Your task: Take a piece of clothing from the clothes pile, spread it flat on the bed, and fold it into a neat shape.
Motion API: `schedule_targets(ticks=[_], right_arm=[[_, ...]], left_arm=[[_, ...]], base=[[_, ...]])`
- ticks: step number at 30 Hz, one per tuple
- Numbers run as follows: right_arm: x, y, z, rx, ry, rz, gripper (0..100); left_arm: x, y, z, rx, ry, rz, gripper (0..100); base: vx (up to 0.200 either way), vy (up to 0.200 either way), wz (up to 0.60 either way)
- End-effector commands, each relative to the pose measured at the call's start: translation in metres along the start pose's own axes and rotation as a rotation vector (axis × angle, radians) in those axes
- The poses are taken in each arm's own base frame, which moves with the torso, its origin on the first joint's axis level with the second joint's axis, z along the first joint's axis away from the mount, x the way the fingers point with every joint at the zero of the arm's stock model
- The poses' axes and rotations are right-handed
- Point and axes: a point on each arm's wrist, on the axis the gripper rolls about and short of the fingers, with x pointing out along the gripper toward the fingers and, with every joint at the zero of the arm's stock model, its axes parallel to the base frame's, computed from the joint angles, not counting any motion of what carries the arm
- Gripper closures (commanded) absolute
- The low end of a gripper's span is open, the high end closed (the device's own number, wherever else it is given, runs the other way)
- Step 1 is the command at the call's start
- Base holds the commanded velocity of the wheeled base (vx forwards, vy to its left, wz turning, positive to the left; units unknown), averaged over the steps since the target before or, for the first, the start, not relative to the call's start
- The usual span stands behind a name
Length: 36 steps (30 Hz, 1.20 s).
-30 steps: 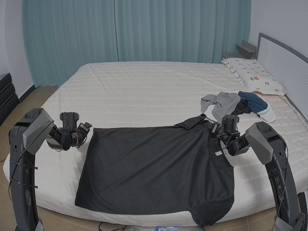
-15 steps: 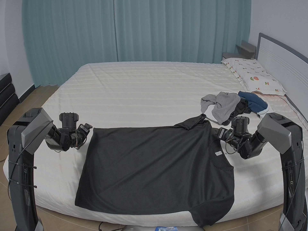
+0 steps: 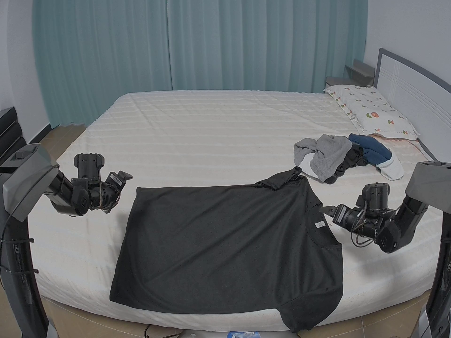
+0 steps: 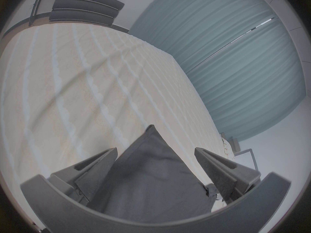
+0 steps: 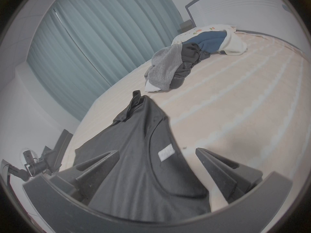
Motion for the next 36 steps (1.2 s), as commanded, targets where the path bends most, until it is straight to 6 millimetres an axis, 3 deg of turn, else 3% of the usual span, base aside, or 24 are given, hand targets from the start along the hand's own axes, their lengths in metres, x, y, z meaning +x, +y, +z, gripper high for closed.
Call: schedule_targets(ticks=[1, 5, 13, 16, 24, 36], right_arm=[[-0.058, 0.001, -0.011, 0.055, 0.006, 0.107, 0], [-0.071, -0.006, -0.025, 0.113, 0.003, 0.149, 0], [-0.086, -0.018, -0.044, 0.18, 0.042, 0.21, 0], [-0.088, -0.019, -0.046, 0.184, 0.066, 0.219, 0], [-0.085, -0.026, -0.059, 0.196, 0.142, 0.209, 0], [-0.082, -0.027, -0.064, 0.231, 0.19, 0.227, 0]], left_arm=[[-0.051, -0.026, -0.01, 0.039, 0.028, -0.065, 0], [-0.055, -0.014, -0.022, 0.045, 0.067, -0.021, 0], [-0.105, 0.041, -0.064, 0.033, 0.203, 0.043, 0], [-0.11, 0.053, -0.073, 0.03, 0.205, 0.033, 0], [-0.114, 0.067, -0.084, 0.033, 0.217, 0.022, 0], [-0.118, 0.074, -0.083, 0.008, 0.29, -0.012, 0]], base=[[0.0, 0.0, 0.0], [0.0, 0.0, 0.0], [0.0, 0.0, 0.0], [-0.067, 0.0, 0.0], [-0.2, 0.0, 0.0], [0.0, 0.0, 0.0]])
